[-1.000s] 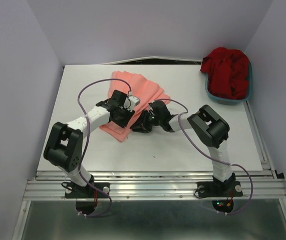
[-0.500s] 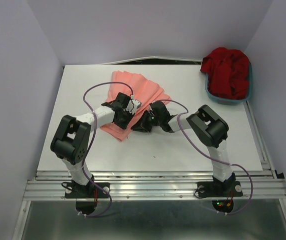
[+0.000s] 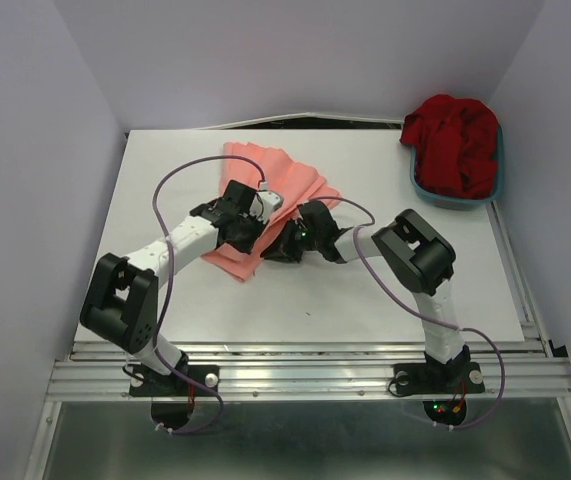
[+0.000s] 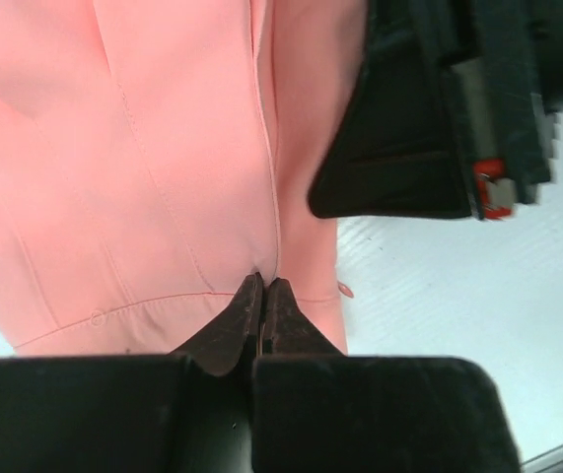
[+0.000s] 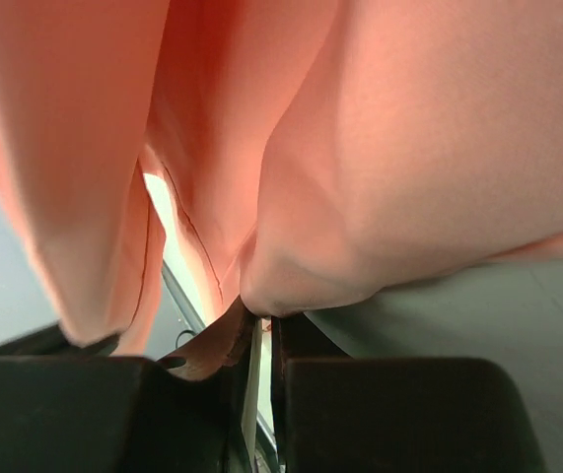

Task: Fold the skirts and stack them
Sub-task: Fold the skirt

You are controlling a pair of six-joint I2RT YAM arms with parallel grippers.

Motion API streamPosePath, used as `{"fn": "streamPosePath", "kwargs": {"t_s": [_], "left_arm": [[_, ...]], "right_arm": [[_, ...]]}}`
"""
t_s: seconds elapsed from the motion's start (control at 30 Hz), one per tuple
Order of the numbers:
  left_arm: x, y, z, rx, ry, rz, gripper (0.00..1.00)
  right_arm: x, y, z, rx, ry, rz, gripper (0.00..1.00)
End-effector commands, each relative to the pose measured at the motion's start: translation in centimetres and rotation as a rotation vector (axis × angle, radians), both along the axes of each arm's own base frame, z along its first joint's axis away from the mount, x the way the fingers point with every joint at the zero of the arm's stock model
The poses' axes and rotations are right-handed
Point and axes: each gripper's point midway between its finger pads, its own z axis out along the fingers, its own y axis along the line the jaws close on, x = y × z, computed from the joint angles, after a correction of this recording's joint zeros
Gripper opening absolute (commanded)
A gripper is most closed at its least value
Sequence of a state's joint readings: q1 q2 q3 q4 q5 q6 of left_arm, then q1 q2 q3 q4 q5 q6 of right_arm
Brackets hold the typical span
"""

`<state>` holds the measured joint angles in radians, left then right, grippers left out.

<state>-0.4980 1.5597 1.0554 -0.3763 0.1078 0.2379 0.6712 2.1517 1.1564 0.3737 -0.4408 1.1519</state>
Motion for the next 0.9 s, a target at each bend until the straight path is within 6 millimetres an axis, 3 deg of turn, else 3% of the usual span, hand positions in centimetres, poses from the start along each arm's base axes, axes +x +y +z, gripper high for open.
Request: {"fn": "streamPosePath", "kwargs": {"t_s": [0.0, 0.23, 0.53, 0.6, 0.63, 0.8, 0.87], "left_arm": [[-3.4, -0.5, 0.4, -0.013, 0.064, -0.073, 0.00], [-5.7, -0.8, -2.3, -0.009, 0.170, -0.108, 0.00], [-6.1, -1.2, -4.8, 0.007, 0.253, -0.104, 0.00], [-6.3, -1.1, -6.2, 0.031, 0.300, -0.101, 0.00], [-6.4, -1.0, -6.7, 0.037, 0.329, -0.098, 0.00], [-6.3, -0.8, -7.4, 0.030, 0.366, -0.086, 0.00], [-6.5, -0.6, -7.6, 0.027, 0.379, -0.087, 0.00]], "right_arm": [[-0.1, -1.8, -4.9, -0.162, 0.047, -0.053, 0.01], [0.0, -2.2, -4.8, -0.179, 0.038, -0.068, 0.01], [0.1, -2.3, -4.7, -0.185, 0.032, -0.065, 0.01], [0.0, -2.4, -4.7, -0.197, 0.022, -0.054, 0.05], [-0.1, -2.7, -4.5, -0.220, 0.006, -0.039, 0.12], [1.5, -7.9, -3.4, -0.323, -0.006, -0.072, 0.24], [2.5, -11.6, -2.8, -0.382, 0.002, -0.094, 0.24]]}}
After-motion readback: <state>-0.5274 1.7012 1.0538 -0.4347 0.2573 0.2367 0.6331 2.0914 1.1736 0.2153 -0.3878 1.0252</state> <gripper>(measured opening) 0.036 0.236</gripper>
